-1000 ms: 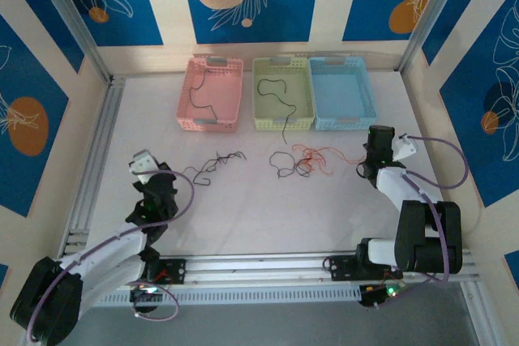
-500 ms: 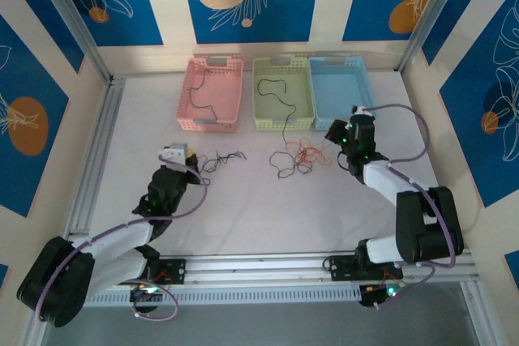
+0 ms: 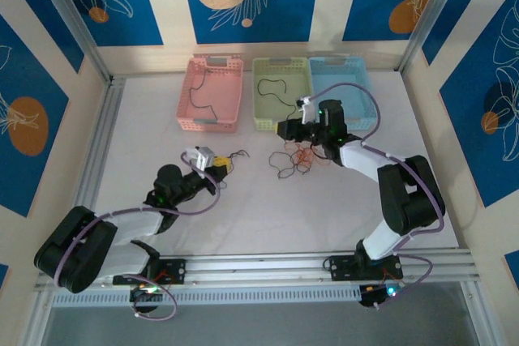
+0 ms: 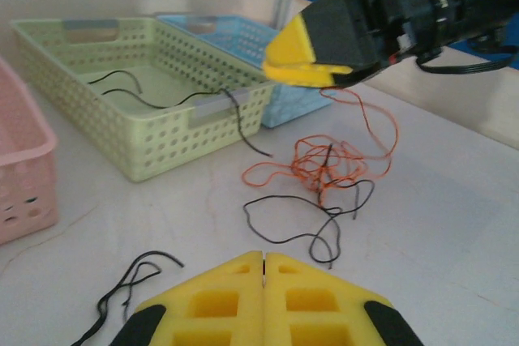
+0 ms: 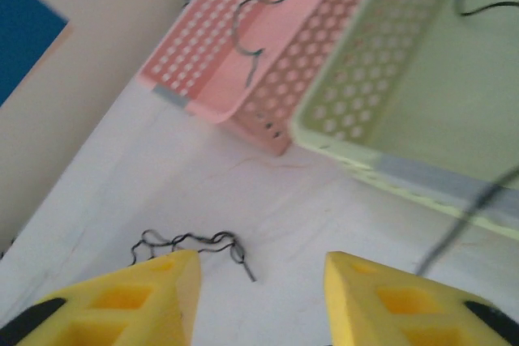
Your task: Untangle the cables
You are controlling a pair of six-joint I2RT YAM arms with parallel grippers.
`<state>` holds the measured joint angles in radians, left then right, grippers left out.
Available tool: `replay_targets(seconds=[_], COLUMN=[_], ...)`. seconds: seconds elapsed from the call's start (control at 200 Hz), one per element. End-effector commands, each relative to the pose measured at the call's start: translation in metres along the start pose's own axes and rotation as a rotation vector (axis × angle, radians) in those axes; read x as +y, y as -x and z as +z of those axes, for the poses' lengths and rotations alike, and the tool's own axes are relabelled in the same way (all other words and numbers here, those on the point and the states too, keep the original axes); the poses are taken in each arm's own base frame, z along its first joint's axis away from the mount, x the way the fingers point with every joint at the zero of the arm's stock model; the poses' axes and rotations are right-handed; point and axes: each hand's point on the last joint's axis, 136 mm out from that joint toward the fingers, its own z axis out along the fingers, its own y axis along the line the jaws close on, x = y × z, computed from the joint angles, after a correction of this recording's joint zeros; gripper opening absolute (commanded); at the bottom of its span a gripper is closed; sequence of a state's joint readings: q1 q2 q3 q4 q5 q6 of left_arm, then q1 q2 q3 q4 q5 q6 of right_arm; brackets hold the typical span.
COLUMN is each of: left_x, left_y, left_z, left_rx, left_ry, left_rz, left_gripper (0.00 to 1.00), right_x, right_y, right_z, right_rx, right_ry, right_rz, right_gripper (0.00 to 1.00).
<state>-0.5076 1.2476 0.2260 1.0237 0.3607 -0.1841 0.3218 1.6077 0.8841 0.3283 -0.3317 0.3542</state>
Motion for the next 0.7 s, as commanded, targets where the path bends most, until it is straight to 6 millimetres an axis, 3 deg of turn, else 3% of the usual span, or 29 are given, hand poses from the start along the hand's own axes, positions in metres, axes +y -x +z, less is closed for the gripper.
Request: replay_targets(seconds=[0.0, 0.31, 0.475, 0.695], left_x=[-0.022, -0.024, -0.022, -0.023], left_y=[0.026, 0.026, 0.026, 0.026], left_z=[0.002, 0.003, 0.003, 0.003], left_rx=[-0.085, -0.086, -0.087, -0.087], left_ry=[-0.116, -0.125, -0.113, -0.118], left_rz=[0.051, 0.051, 0.049, 0.051], left_gripper=[0.0, 0.0, 0.0, 0.0], right_x=[0.021, 0.069, 0.103, 0.123], right_y=[-0.009, -0.035, -0.066, -0.089], right_z=[0.008, 0.017, 0.02, 0.026], right_rx=[0.047, 0.101, 0.115, 0.127], right_ry=[0.09, 0.312, 0.472, 0.575], right_rz=[-0.084, -0.214, -0.378, -0.455], right_gripper=[0.51, 0.56, 0.56, 0.56])
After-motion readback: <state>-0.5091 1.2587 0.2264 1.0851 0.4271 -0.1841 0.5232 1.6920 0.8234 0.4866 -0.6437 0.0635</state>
